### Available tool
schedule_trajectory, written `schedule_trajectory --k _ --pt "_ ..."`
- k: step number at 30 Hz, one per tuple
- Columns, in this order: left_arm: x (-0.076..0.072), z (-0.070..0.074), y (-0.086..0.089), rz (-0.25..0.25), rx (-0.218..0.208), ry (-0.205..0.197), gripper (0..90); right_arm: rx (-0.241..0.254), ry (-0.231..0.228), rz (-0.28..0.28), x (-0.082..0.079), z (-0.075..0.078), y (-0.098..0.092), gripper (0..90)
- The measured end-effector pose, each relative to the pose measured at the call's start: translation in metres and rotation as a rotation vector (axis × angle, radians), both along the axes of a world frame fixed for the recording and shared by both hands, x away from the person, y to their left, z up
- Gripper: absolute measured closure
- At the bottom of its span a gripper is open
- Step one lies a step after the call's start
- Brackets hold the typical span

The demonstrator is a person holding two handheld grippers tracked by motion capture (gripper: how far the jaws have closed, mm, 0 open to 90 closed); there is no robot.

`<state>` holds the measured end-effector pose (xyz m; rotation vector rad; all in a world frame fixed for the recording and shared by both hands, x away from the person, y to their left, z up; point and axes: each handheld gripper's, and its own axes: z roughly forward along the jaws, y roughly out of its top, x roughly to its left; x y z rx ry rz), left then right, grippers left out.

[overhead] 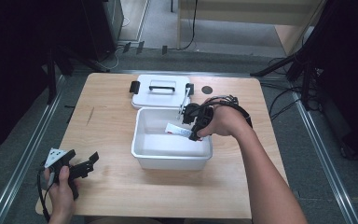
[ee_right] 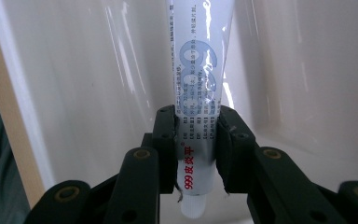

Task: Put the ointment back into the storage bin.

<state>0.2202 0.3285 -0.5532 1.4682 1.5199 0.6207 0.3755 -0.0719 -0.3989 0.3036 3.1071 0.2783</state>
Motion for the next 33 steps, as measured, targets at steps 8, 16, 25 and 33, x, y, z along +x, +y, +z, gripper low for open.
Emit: schedule_trajectory --k 8,16,25,33 --pt "0.0 0.0 0.0 -0.001 0.0 0.002 0.0 -0.043 0.032 0.004 0.0 -0.021 0.006 72.4" --pt "0.0 0.0 0.0 0.001 -0.003 0.004 0.0 -0.121 0.053 0.009 0.0 -0.044 0.015 72.4" --pt "0.0 0.0 0.001 0.003 -0.006 0.004 0.0 -0.224 0.062 0.009 -0.001 -0.06 0.029 72.3" --pt "0.0 0.0 0.001 0.003 -0.009 0.006 0.0 -0.273 0.077 0.015 -0.002 -0.07 0.036 71.8"
